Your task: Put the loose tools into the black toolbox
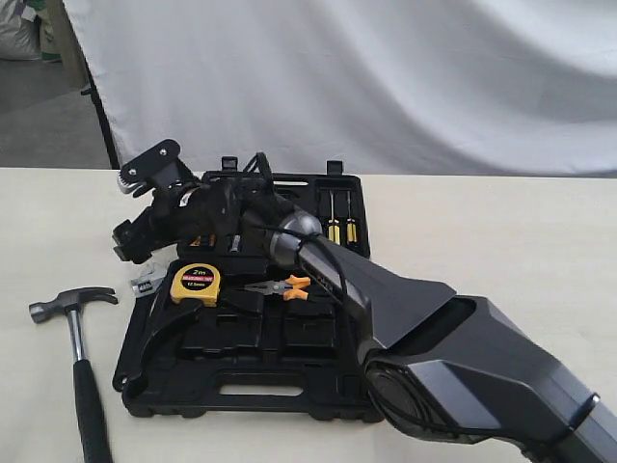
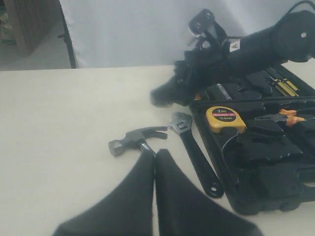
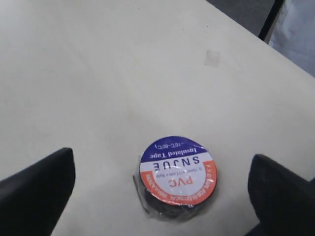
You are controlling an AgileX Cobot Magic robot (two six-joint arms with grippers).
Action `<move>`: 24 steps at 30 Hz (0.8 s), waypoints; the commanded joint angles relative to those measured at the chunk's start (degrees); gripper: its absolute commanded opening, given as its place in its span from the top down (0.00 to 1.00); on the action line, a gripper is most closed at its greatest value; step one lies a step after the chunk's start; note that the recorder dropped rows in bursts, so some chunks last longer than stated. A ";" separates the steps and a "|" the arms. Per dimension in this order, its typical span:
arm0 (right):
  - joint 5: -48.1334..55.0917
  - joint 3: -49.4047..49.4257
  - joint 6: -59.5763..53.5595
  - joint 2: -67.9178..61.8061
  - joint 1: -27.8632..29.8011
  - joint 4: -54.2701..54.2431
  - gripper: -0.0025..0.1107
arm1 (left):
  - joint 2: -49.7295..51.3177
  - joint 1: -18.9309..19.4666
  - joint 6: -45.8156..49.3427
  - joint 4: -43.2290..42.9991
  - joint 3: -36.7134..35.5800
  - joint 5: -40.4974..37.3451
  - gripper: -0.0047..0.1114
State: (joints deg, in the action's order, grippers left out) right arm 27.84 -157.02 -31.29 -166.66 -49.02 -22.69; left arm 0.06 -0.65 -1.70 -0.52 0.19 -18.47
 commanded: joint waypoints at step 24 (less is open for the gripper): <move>42.13 -12.89 9.85 11.96 10.85 -14.37 0.97 | -0.06 -0.40 -0.06 0.52 -0.19 0.15 0.96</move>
State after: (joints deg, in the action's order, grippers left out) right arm 69.33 -169.79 -22.32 -154.75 -38.21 -33.54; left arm 0.06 -0.65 -1.70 -0.52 0.19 -18.47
